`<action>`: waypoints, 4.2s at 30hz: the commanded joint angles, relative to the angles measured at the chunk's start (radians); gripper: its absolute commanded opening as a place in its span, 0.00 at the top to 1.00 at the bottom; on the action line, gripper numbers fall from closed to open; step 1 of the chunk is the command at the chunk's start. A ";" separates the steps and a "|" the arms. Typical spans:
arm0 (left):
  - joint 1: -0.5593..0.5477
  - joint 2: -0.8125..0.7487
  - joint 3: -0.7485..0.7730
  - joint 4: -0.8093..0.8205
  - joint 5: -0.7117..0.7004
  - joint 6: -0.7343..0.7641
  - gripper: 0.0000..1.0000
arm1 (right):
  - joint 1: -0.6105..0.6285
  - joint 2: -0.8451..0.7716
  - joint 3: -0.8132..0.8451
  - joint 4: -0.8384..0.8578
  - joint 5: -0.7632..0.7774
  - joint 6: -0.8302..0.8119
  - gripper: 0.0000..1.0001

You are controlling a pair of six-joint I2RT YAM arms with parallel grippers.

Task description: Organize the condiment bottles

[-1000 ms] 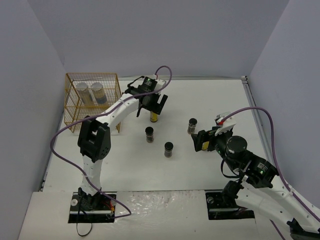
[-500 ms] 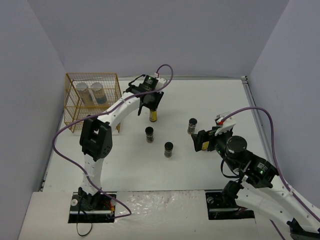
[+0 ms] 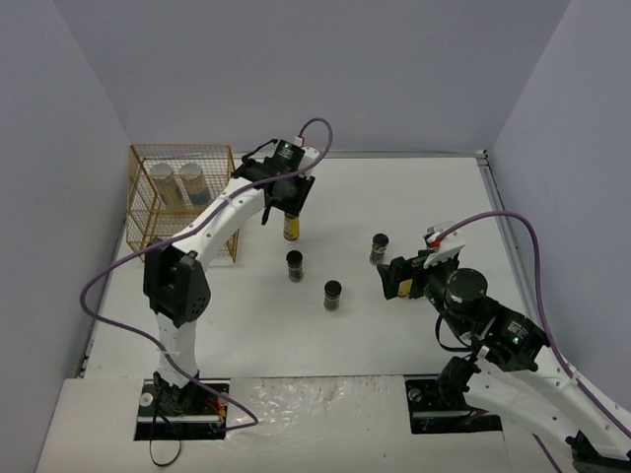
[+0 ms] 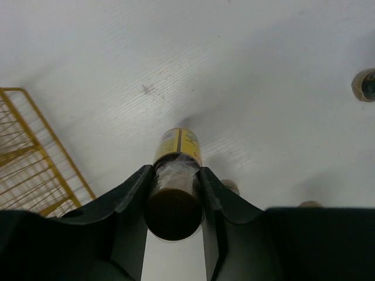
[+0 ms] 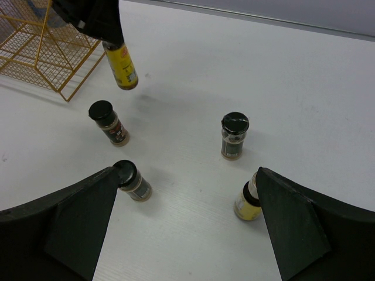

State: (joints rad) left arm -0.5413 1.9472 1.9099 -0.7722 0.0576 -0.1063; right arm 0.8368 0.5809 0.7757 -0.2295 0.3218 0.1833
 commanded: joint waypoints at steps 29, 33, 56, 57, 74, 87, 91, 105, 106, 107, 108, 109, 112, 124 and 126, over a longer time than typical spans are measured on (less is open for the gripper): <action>0.731 -0.246 0.189 -0.047 0.021 0.015 1.00 | 0.002 -0.011 0.008 0.076 -0.024 0.001 0.00; 0.733 -0.215 0.139 -0.005 0.036 0.019 1.00 | 0.002 -0.004 0.007 0.078 -0.017 0.000 0.00; 0.729 -0.172 -0.176 0.185 0.065 -0.007 0.66 | 0.002 0.029 -0.002 0.085 -0.017 0.002 0.00; 0.728 -0.174 -0.184 0.189 0.065 -0.007 0.61 | 0.002 0.030 -0.003 0.085 -0.017 0.002 0.00; 0.673 -0.373 -0.183 0.038 0.019 -0.074 0.05 | -0.008 0.149 0.005 0.040 0.237 0.212 0.00; 0.368 -0.825 -0.648 0.115 0.034 -0.138 0.03 | -0.291 0.433 0.089 -0.025 0.128 0.279 0.05; 0.349 -0.960 -0.776 0.172 0.066 -0.140 0.03 | -0.318 0.455 0.078 -0.023 0.114 0.276 0.07; 0.334 -1.101 -0.953 0.291 0.105 -0.107 0.03 | -0.343 0.417 -0.118 0.100 0.046 0.291 0.19; 0.334 -1.101 -0.955 0.292 0.104 -0.107 0.03 | -0.343 0.414 -0.124 0.110 0.039 0.286 0.22; 0.334 -1.101 -0.958 0.292 0.103 -0.107 0.03 | -0.343 0.411 -0.130 0.120 0.034 0.281 0.25; 0.334 -1.102 -0.960 0.292 0.102 -0.107 0.03 | -0.343 0.407 -0.136 0.130 0.030 0.275 0.28; 0.334 -1.101 -0.962 0.292 0.097 -0.108 0.03 | -0.343 0.408 -0.140 0.137 0.028 0.267 0.33; 0.334 -1.100 -0.964 0.293 0.086 -0.109 0.03 | -0.343 0.411 -0.148 0.157 0.021 0.247 0.48; 0.335 -1.093 -0.966 0.296 0.083 -0.106 0.03 | -0.334 0.330 -0.131 0.169 -0.033 0.190 1.00; 0.336 -1.092 -0.963 0.295 0.083 -0.107 0.03 | -0.326 0.307 -0.104 0.163 -0.059 0.167 1.00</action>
State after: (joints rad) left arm -0.2039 0.8496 0.9169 -0.5492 0.1486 -0.2203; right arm 0.4985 0.9650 0.6084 -0.1265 0.3007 0.4051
